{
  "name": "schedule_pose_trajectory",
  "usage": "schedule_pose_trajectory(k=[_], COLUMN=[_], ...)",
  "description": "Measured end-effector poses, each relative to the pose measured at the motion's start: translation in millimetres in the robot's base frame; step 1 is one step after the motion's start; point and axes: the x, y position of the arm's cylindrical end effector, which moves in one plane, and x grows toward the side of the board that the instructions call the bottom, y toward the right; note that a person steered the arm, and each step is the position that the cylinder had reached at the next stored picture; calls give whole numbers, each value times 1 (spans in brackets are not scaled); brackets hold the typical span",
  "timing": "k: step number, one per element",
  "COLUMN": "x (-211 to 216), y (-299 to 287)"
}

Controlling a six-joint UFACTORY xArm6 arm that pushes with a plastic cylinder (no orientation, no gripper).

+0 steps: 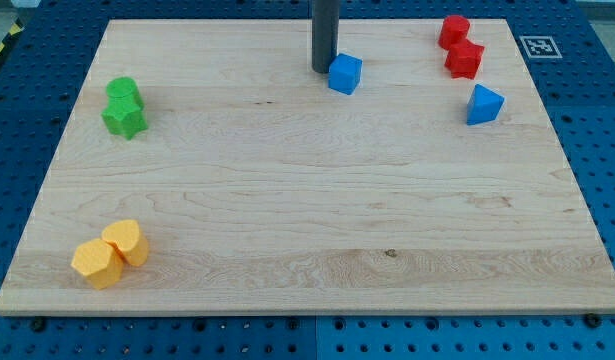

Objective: Move the blue cube towards the red star

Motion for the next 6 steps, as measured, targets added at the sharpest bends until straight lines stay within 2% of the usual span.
schedule_pose_trajectory(k=[2,4,6], x=[30,35,35], y=[2,3,67])
